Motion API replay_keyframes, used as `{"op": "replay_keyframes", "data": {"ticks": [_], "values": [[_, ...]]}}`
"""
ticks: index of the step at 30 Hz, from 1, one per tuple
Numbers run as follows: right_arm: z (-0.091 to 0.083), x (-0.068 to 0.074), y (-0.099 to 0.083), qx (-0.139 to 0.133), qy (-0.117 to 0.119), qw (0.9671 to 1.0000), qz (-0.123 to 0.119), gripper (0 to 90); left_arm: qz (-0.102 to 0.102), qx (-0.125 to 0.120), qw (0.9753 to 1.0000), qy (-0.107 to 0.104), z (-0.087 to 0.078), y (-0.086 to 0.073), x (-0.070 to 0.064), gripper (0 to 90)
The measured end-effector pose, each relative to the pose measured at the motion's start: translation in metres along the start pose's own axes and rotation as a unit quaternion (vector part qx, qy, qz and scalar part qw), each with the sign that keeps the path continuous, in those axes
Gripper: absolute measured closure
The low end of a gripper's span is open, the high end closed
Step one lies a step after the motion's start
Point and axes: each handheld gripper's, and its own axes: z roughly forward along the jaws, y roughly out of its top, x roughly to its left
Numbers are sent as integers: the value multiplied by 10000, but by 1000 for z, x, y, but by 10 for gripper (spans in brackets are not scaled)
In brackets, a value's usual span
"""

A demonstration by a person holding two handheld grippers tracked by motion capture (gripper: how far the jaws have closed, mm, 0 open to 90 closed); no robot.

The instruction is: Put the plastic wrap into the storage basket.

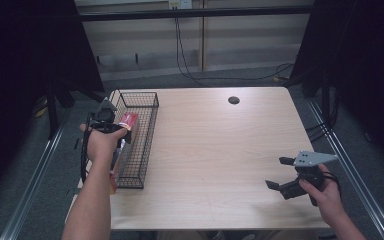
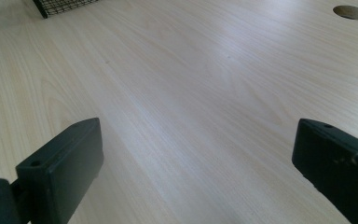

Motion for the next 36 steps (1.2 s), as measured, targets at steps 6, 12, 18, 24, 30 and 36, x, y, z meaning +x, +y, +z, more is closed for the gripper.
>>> {"op": "replay_keyframes", "data": {"ticks": [6,12,18,24,30,36], "values": [[1,1,0,-9,12,10000,-20,16,12,-109,9999,-119,-8,-1,1,194],[2,2,0,0,13,10000,-5,16,91,-219,9993,-295,-18,-1,0,156],[3,3,1,11,29,10000,-16,16,261,-300,9980,-499,-27,-3,-6,123],[5,5,4,5,75,10000,-40,16,402,-393,9967,-587,-35,-7,-10,107],[7,5,5,5,98,9999,-50,16,442,-522,9954,-674,-42,-11,-13,105],[9,5,7,7,133,9999,-52,16,543,-575,9937,-796,-45,-14,-19,104]]}}
